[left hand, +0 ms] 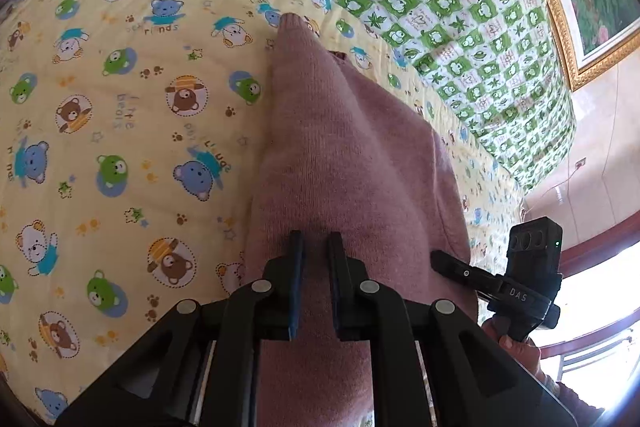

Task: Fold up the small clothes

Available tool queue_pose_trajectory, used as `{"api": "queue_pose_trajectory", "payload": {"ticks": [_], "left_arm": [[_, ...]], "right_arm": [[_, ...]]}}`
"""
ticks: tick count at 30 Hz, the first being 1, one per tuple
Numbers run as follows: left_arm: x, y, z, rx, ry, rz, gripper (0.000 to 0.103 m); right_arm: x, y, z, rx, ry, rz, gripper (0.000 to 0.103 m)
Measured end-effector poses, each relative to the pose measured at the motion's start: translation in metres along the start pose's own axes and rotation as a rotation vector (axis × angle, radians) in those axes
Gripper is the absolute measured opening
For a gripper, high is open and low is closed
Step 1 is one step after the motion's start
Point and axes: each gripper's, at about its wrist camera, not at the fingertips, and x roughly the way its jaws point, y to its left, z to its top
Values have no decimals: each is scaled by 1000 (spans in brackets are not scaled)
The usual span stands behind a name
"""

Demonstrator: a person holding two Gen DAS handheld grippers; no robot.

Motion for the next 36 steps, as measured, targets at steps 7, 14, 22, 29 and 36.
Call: {"api": "queue_pose_trajectory", "payload": {"ticks": [7,14,22,29,36], "left_arm": [[-9,-9,-4,34,-8,52,24],[-33,-9,-28,65,3,89,45],[-26,5,-72,116,85,165,46],[-9,10,-83,143,109,228,50],[-24,8,-91,159,99,240,50]], "right_arm": [[-24,8,-7,-34,-49,-138,62],[-68,49,-45,-154,-137,-175,62],[-35,42,-86,-264,-3,-479,61],[-32,15,-88,-157,-19,-465,62],[-63,9,-112,-93,-54,-473,62]]}}
